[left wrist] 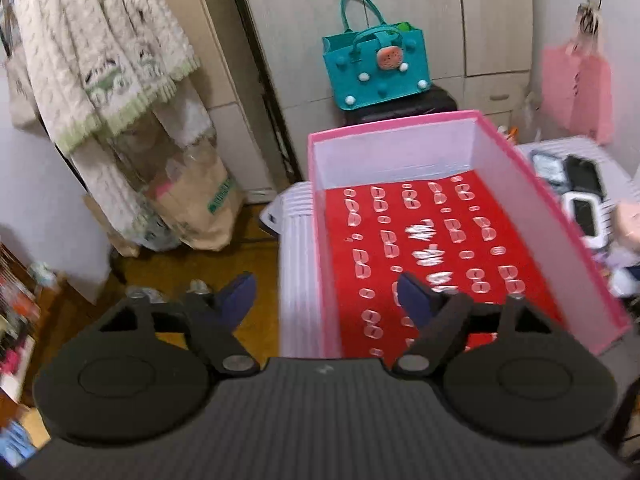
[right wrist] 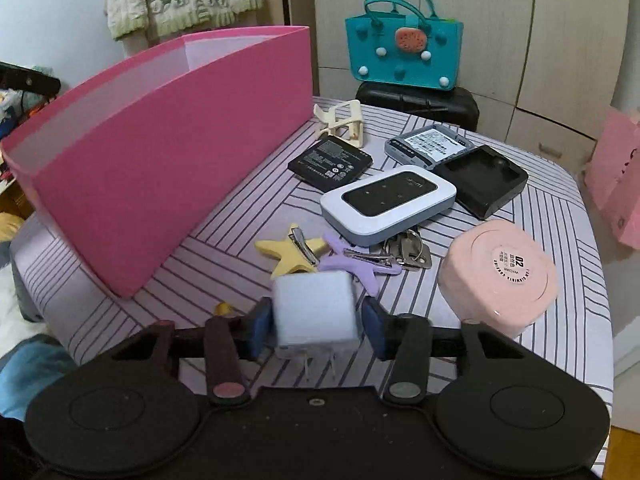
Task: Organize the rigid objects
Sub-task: 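Grasp the white charger cube with the right gripper, then carry the white charger into the pink box and release it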
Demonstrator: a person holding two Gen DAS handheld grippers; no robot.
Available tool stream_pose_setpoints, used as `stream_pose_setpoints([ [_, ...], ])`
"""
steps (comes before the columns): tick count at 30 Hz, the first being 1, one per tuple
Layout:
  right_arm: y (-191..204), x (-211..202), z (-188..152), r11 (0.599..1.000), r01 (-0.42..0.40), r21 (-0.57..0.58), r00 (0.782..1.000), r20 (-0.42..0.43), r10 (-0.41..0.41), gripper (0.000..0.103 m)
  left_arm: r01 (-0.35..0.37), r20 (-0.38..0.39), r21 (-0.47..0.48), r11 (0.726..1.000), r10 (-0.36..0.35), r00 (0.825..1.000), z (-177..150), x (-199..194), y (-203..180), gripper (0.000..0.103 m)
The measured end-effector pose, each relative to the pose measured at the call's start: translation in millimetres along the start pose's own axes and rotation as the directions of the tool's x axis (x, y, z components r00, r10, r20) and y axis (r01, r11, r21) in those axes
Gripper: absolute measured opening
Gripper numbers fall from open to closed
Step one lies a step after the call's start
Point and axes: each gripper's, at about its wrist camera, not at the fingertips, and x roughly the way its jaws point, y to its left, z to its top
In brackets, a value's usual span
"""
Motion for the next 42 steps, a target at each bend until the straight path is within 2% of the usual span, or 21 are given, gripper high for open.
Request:
stream_pose_setpoints([
  [3, -1, -5, 3, 1.0, -0.009, 0.006, 1.0, -0.013, 0.009, 0.048, -0.009, -0.018, 0.021, 1.0, 0.009, 1.0, 0, 14, 2, 0.065],
  [8, -4, -10, 7, 0.998, -0.034, 0.06, 0.999, -0.031, 0.036, 0.048, 0.045, -0.093, -0.032, 0.998, -0.048, 0.995, 1, 42, 14, 0.065],
  [11, -7, -12, 10, 0.995, -0.037, 0.096, 0.999, -0.033, 0.04, 0.048, 0.065, -0.102, -0.052, 0.997, -0.07, 0.992, -2, 50, 18, 0.063],
  [14, -12, -16, 14, 0.99, -0.042, 0.135, 0.998, -0.031, 0.047, 0.048, 0.072, -0.113, -0.039, 0.997, -0.076, 0.991, -5, 53, 19, 0.04],
  [15, -13, -19, 17, 0.988, -0.049, 0.145, 0.998, -0.023, 0.052, 0.048, 0.078, -0.12, -0.034, 0.996, -0.081, 0.989, -6, 54, 19, 0.024],
  [18, -12, -28, 26, 0.987, -0.062, 0.146, 0.998, 0.009, 0.061, 0.048, 0.108, -0.134, -0.03, 0.994, -0.111, 0.985, -8, 55, 20, 0.019],
  [23, -3, -42, 58, 0.986, -0.117, 0.116, 0.992, 0.065, 0.11, 0.048, 0.13, -0.172, -0.036, 0.991, -0.134, 0.976, -10, 62, 19, 0.019],
  [24, 1, -45, 68, 0.985, -0.134, 0.104, 0.989, 0.08, 0.127, 0.048, 0.14, -0.175, -0.048, 0.989, -0.146, 0.974, -11, 64, 20, 0.019],
  [26, 14, -51, 93, 0.982, -0.178, 0.058, 0.978, 0.117, 0.17, 0.048, 0.143, -0.166, -0.058, 0.988, -0.151, 0.975, -12, 65, 22, 0.01],
  [27, 22, -53, 106, 0.977, -0.209, 0.028, 0.971, 0.128, 0.204, 0.048, 0.155, -0.161, -0.064, 0.986, -0.164, 0.973, -13, 65, 23, 0.005],
  [28, 31, -52, 121, 0.968, -0.252, -0.001, 0.96, 0.128, 0.25, 0.048, 0.151, -0.158, -0.071, 0.986, -0.161, 0.974, -13, 64, 22, 0.005],
  [31, 58, -34, 157, 0.93, -0.366, -0.045, 0.928, 0.063, 0.368, 0.048, 0.135, -0.152, -0.063, 0.989, -0.143, 0.978, -12, 63, 18, 0.004],
  [34, 85, -3, 186, 0.907, -0.419, -0.044, 0.908, -0.022, 0.419, 0.048, 0.132, -0.134, -0.066, 0.989, -0.14, 0.981, -11, 56, 18, 0.004],
  [38, 118, 49, 212, 0.901, -0.431, -0.041, 0.896, -0.135, 0.423, 0.048, 0.138, -0.107, -0.069, 0.988, -0.145, 0.984, -11, 47, 21, 0.004],
  [42, 142, 92, 229, 0.916, -0.398, -0.047, 0.9, -0.216, 0.379, 0.048, 0.141, -0.108, -0.078, 0.987, -0.149, 0.983, -11, 46, 20, 0.004],
])
